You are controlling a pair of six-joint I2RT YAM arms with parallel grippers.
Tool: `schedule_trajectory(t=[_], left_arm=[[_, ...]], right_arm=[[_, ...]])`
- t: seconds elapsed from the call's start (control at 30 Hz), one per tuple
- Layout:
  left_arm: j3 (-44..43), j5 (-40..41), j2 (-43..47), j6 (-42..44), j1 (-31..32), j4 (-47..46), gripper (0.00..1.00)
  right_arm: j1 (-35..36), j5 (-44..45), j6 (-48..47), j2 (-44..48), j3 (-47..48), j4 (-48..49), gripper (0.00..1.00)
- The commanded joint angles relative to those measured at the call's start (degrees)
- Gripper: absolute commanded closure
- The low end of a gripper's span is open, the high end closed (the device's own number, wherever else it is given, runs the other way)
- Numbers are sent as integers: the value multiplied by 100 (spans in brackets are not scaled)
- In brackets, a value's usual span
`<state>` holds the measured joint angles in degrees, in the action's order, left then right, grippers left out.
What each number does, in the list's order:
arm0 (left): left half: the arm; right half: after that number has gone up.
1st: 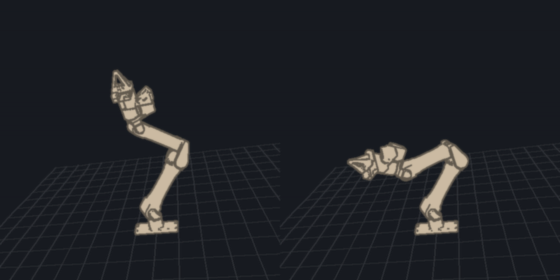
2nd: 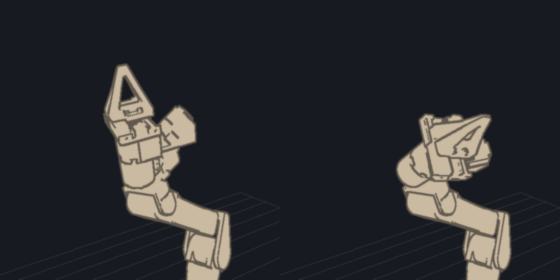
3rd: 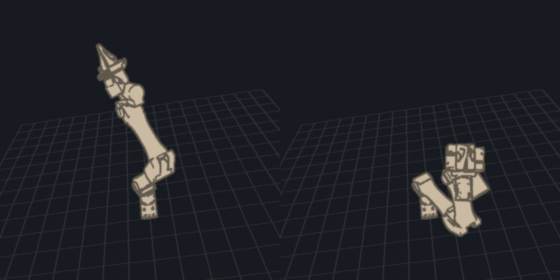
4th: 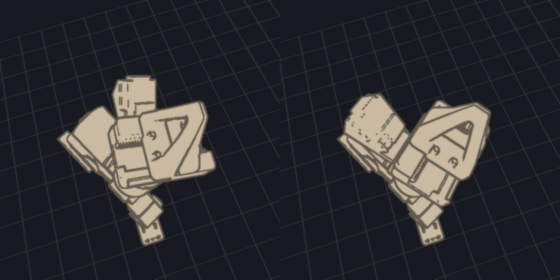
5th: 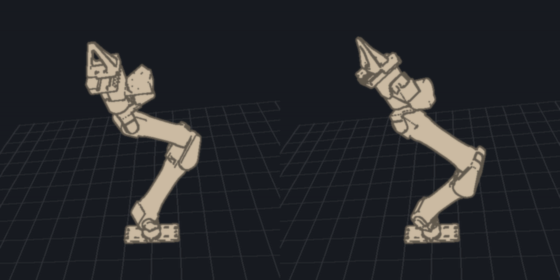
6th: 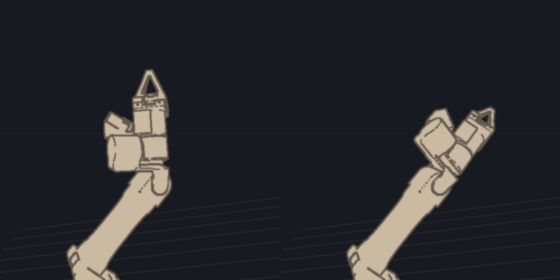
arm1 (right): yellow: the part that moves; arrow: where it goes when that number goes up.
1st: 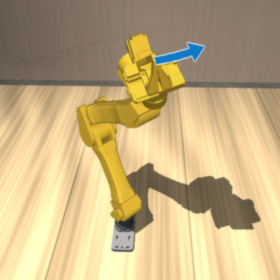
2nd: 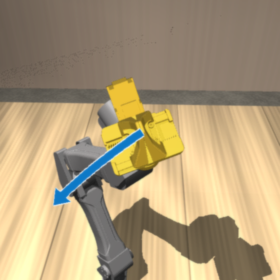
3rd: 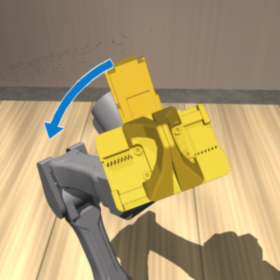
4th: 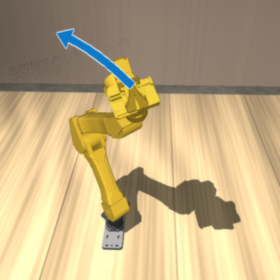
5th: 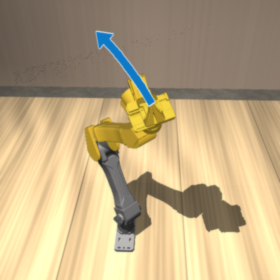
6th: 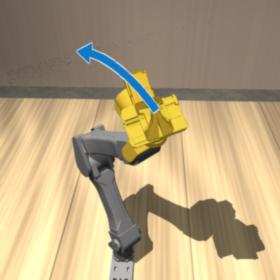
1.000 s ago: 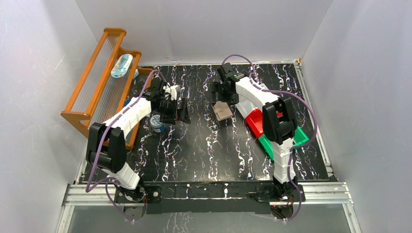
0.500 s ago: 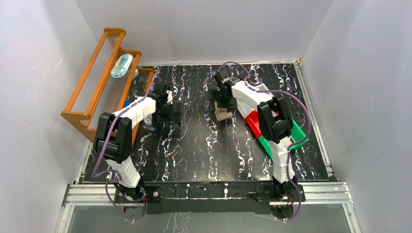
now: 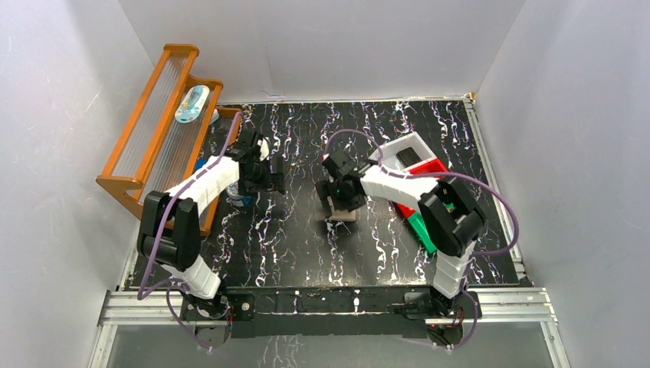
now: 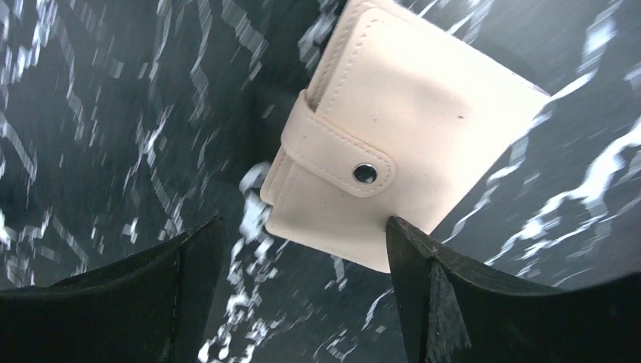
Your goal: Take the credit cards out of the card holder
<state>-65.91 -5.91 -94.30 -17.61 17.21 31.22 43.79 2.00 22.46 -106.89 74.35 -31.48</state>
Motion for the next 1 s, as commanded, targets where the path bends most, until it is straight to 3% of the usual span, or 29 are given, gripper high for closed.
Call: schedule_trajectory(t=[0.0, 0.13, 0.23, 0.4, 0.63, 0.97], left_arm=[[146, -278, 587, -157, -34, -167, 2], [271, -343, 920, -269, -32, -380, 2], [384, -271, 1192, -370, -34, -605, 2], [407, -310, 1500, -404, -29, -756, 2], [656, 620, 2075, -546, -28, -838, 2], [951, 596, 2551, -633, -41, -881, 2]], right_arm=[[737, -537, 562, 572, -820, -242, 16], [1130, -331, 672, 1465, -874, -361, 14], [1124, 1099, 979, 2017, -610, -701, 2], [604, 3531, 1806, 2437, -131, -1509, 2], [-1650, 2444, 2442, 2358, -17, -1280, 2], [-2642, 2133, 3377, 1466, 135, -1475, 10]])
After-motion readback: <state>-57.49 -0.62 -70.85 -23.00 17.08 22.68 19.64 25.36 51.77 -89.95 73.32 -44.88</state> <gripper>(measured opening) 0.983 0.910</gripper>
